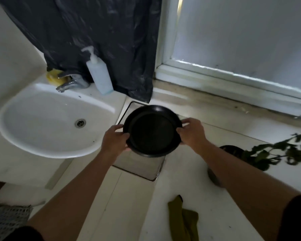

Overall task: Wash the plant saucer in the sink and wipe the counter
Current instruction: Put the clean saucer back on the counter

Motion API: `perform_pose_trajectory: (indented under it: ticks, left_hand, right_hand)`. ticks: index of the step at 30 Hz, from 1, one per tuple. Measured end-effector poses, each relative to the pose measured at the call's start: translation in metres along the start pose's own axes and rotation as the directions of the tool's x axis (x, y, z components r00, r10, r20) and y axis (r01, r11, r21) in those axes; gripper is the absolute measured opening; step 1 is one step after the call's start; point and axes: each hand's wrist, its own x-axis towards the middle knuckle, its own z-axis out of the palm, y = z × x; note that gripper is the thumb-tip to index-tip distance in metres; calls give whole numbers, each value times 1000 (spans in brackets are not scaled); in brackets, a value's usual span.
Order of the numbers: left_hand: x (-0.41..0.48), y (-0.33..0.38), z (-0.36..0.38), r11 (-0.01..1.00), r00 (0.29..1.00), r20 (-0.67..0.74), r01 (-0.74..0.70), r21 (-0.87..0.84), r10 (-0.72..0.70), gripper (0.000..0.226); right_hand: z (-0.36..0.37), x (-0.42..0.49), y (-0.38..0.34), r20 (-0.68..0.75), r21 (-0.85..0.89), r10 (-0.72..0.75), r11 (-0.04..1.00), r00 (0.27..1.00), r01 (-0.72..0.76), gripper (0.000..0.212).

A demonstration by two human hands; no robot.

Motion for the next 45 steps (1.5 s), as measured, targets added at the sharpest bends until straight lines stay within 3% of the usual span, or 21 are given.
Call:
perform_pose_trajectory:
  ticks: [6, 10, 13, 20, 24, 29, 38, 45]
  left_hand:
    - [-61, -43, -14, 984, 994, -14, 106, 142, -105, 19]
    - [-109, -69, -16, 960, 984, -8, 176, 220, -178, 20]
    - [-138, -81, -7, 947, 982, 15, 179, 267, -190, 20]
    - [-198, -99, 46, 902, 997, -16, 70, 426, -70, 26]
    - [-248, -110, 83, 894, 986, -48, 163, 417, -157, 23]
    - [-299, -113, 145, 884, 977, 10, 188, 429, -213, 23]
    - [-324, -112, 299, 890, 947, 226, 110, 442, -230, 27]
    - [-310, -119, 396, 863, 890, 385, 18, 505, -243, 27]
  right_hand:
    - [-23, -80, 56, 204, 60, 139, 986, 969, -155, 30]
    - [-37, -114, 97, 302, 87, 184, 972, 935, -219, 28]
    - [-57, -130, 119, 348, 85, 173, 973, 921, -215, 28]
    - [-114, -141, 164, 417, 74, 121, 983, 901, -167, 32]
    - [-160, -150, 191, 471, 42, 76, 993, 879, -108, 35]
    - [-237, -156, 232, 500, -12, 82, 996, 862, -88, 32]
    - [-374, -138, 328, 369, 14, 208, 973, 906, -229, 26]
    - [-429, -133, 395, 204, 61, 345, 930, 916, -363, 23]
